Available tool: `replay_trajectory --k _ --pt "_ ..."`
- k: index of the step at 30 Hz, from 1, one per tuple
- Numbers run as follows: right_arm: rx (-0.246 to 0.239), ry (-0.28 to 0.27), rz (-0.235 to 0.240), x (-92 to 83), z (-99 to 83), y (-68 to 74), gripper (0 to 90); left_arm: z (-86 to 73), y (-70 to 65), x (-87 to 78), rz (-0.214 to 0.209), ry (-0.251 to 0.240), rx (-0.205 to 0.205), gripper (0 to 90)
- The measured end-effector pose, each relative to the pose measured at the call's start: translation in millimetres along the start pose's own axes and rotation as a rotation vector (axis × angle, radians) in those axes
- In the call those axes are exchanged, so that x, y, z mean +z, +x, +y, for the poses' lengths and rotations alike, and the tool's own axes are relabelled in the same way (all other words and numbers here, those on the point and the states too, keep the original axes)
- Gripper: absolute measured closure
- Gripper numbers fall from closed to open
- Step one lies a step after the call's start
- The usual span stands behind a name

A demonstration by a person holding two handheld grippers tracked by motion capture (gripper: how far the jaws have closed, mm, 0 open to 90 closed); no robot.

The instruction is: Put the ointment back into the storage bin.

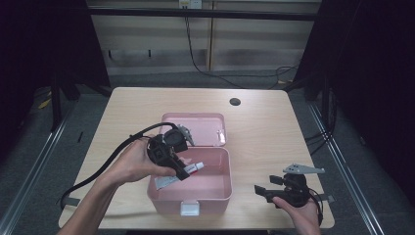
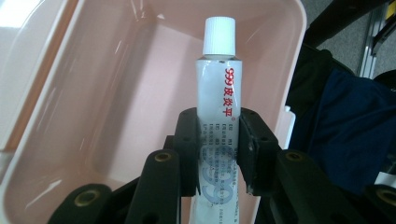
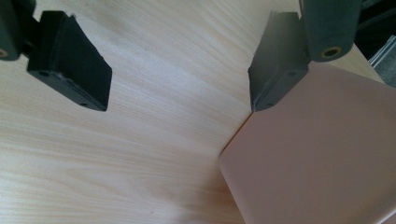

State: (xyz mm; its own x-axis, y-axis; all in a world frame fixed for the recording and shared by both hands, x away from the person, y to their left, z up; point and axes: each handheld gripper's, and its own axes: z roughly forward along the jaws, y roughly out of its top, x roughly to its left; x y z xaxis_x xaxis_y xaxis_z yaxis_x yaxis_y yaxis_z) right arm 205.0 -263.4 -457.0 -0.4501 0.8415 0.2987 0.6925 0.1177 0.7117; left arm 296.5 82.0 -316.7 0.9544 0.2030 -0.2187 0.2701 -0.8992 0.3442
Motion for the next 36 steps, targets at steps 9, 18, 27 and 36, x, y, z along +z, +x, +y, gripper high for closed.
replay_trajectory --k 9,18,27,36 --pt "0.003 0.0 0.004 -0.1 -0.1 0.0 21.1 4.8 -2.0 13.6 0.014 0.023 0.006 71.0" --pt "0.001 0.0 0.004 0.0 -0.2 0.0 21.0 4.3 0.6 26.7 -0.006 0.027 0.002 71.0" --pt "0.001 0.0 0.007 0.7 -0.1 -0.1 20.9 5.7 3.8 45.6 -0.035 0.052 0.004 71.1" --pt "0.003 0.002 0.007 0.3 -0.2 -0.1 20.8 8.0 3.6 59.4 -0.064 0.062 0.022 71.0"
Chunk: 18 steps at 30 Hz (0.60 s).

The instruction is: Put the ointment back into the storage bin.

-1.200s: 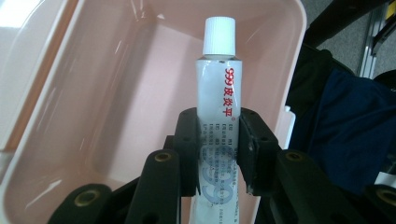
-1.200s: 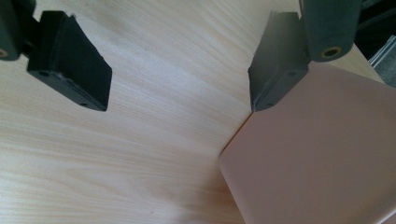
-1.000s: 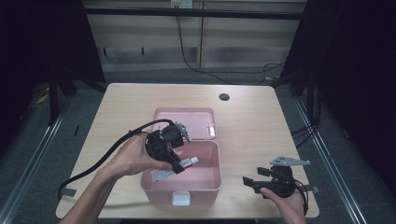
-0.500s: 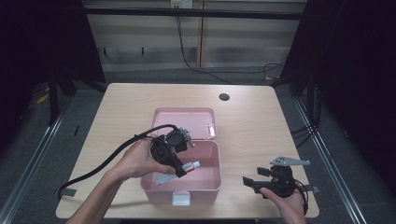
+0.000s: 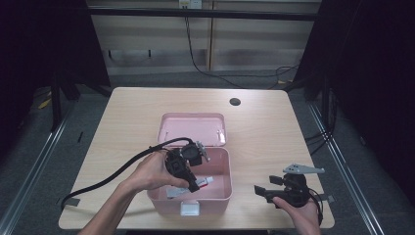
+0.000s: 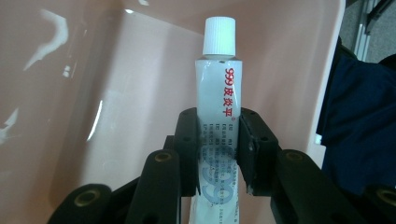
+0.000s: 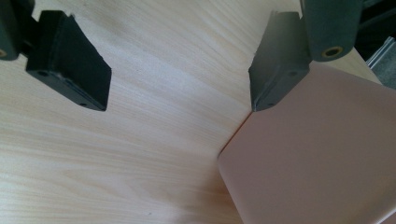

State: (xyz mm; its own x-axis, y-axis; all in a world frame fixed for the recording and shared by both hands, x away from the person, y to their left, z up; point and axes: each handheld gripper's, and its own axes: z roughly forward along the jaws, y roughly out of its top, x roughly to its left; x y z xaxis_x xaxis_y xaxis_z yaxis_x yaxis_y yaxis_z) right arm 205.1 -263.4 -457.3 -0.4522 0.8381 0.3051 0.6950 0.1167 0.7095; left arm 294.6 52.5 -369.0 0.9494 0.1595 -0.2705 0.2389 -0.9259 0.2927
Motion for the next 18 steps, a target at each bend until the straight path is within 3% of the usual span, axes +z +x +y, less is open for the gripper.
replay_trajectory --k 18 --pt "0.0 0.002 -0.002 -0.3 -0.3 -0.1 20.3 5.1 5.7 27.4 -0.051 0.055 0.005 71.0"
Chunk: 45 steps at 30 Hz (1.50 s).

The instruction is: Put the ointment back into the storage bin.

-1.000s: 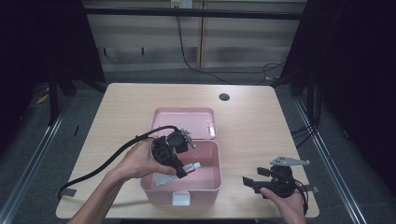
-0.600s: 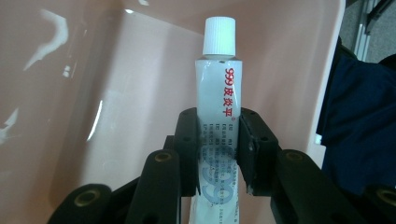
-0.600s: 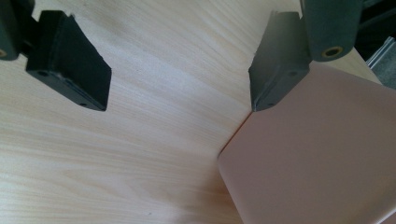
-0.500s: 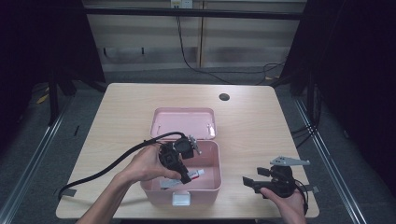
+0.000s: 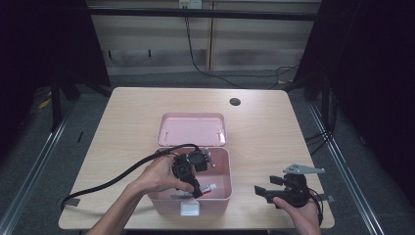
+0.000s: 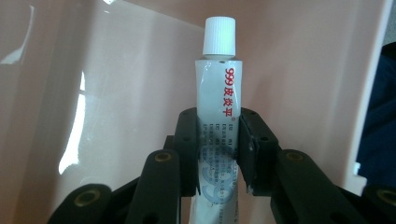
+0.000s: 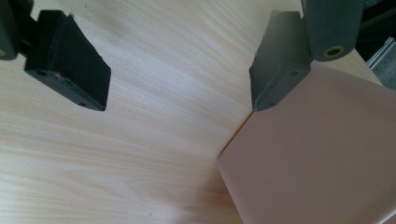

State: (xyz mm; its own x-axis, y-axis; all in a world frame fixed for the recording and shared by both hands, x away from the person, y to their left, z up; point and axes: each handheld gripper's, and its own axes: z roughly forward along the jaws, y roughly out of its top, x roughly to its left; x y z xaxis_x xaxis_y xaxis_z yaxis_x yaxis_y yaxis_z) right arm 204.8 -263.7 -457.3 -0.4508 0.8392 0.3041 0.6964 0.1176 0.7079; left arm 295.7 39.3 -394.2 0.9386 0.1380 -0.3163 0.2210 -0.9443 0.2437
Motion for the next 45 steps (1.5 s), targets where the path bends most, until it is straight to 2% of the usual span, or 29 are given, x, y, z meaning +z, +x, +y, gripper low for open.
replay_trajectory --k 8,14,21,24,26,38,45 --pt "-0.002 0.003 -0.001 0.0 -0.2 0.1 20.2 1.3 4.3 9.1 -0.016 0.013 -0.018 71.0" --pt "0.0 0.002 -0.002 -0.1 -0.2 0.1 19.9 2.2 7.0 15.1 -0.032 0.034 -0.01 70.9" --pt "0.002 0.0 -0.002 -0.5 -0.2 -0.1 19.4 2.4 10.7 21.4 -0.035 0.047 -0.029 70.9" --pt "0.002 0.001 -0.002 -0.4 -0.2 -0.3 19.3 3.0 12.4 25.6 -0.041 0.073 -0.022 70.9" --pt "0.0 0.004 -0.002 -0.1 -0.1 -0.5 19.2 3.6 13.7 30.9 -0.04 0.085 -0.032 70.9" --pt "0.001 0.004 0.0 0.0 -0.3 -0.5 19.2 5.9 17.7 42.6 -0.06 0.109 -0.038 70.9" --pt "0.004 0.005 0.002 0.0 -0.2 -0.7 19.1 6.7 18.0 51.0 -0.056 0.122 -0.04 70.8"
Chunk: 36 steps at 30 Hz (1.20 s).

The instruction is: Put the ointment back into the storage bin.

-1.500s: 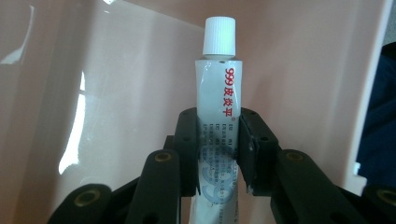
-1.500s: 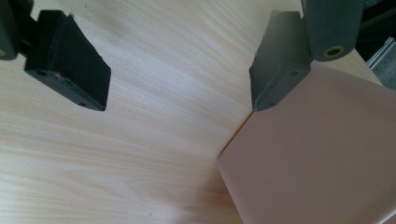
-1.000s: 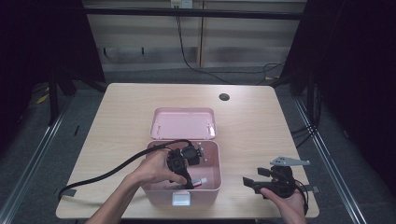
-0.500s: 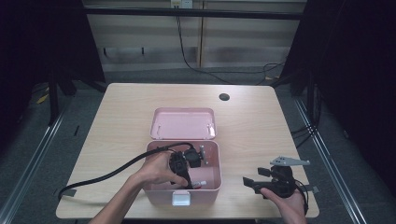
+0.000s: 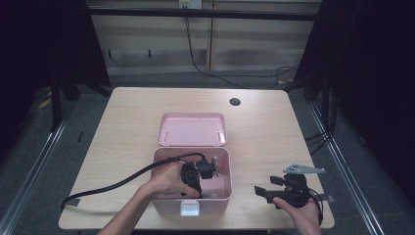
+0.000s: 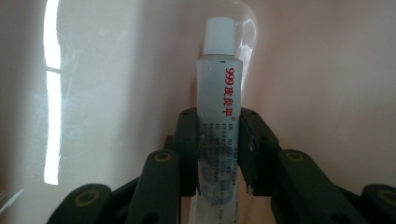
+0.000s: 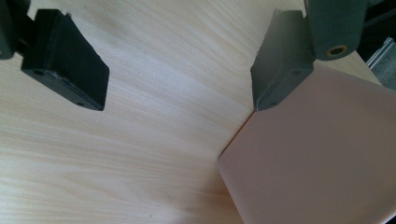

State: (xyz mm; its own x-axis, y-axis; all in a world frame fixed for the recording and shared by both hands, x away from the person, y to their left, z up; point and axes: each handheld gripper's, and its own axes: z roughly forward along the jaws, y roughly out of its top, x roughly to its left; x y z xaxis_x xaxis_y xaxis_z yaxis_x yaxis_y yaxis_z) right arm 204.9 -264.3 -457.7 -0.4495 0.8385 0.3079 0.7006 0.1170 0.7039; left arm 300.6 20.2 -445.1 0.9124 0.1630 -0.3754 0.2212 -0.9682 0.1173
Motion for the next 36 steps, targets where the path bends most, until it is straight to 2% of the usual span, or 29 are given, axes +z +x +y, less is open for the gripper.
replay_trajectory --k 13,17,21,27,31,35,36 --pt "0.001 -0.001 0.0 -0.3 0.0 0.1 19.0 1.4 2.2 7.8 -0.009 0.024 0.002 70.0" --pt "0.002 0.0 0.001 -0.3 0.0 -0.1 19.0 1.5 0.5 7.7 0.006 0.008 -0.022 68.4" --pt "0.0 0.0 0.001 0.1 0.1 0.1 19.0 0.8 1.1 4.4 0.012 0.002 -0.026 66.7" --pt "0.0 0.0 0.0 0.0 0.1 0.0 19.0 -0.4 -1.4 0.1 0.003 -0.027 -0.02 60.9" --pt "-0.001 0.001 0.0 -0.2 0.2 0.1 19.0 -1.4 -3.3 -3.5 -0.007 -0.038 -0.024 60.7" --pt "0.001 0.0 0.0 -0.2 0.1 0.1 19.0 -3.1 -6.2 -9.9 0.019 -0.047 -0.026 60.3" --pt "-0.001 0.001 0.001 -0.2 0.2 0.1 19.0 -3.9 -7.4 -14.6 0.048 -0.071 -0.041 58.6"
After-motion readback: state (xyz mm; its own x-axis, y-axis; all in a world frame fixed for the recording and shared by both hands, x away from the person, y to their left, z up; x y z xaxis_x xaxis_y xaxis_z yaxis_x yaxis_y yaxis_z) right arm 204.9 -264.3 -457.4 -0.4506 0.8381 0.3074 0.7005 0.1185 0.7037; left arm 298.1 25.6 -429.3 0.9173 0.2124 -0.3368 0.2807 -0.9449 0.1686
